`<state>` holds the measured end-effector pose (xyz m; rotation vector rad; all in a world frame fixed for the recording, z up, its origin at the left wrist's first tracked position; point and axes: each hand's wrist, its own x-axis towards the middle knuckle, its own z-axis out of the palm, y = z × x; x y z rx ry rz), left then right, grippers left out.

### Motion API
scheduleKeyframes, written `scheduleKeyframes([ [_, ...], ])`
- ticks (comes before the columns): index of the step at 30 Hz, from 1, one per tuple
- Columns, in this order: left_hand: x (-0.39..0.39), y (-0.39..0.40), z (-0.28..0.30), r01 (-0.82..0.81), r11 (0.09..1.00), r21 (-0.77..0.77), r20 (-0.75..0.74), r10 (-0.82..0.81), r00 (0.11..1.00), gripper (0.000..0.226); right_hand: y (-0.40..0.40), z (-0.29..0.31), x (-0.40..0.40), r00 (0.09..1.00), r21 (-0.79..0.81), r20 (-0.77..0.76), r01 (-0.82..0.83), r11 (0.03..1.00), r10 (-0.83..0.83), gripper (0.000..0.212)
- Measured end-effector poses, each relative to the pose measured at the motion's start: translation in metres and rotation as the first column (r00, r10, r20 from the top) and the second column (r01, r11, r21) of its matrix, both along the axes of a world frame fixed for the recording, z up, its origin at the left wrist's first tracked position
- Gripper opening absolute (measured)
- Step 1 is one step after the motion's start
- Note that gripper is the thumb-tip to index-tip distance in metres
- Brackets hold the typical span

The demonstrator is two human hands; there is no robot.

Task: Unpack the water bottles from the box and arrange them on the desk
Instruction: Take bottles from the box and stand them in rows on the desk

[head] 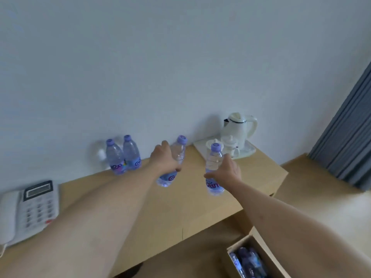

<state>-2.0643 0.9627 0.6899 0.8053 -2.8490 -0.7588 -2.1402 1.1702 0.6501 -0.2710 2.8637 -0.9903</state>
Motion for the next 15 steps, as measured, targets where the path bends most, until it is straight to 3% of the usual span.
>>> scheduleKeyframes([
  [8,0.096,-0.116,-0.031,-0.254,0.959,0.125,-0.022,0.258,0.966,0.071,-0.121,-0.016,0.044,0.976,0.058,0.045,-0.215,0.975,0.213,0.072],
  [15,0.107,-0.161,-0.059,-0.381,0.914,0.141,-0.033,0.389,0.921,0.080,-0.190,-0.030,0.029,0.938,0.094,0.071,-0.344,0.934,0.339,0.072],
])
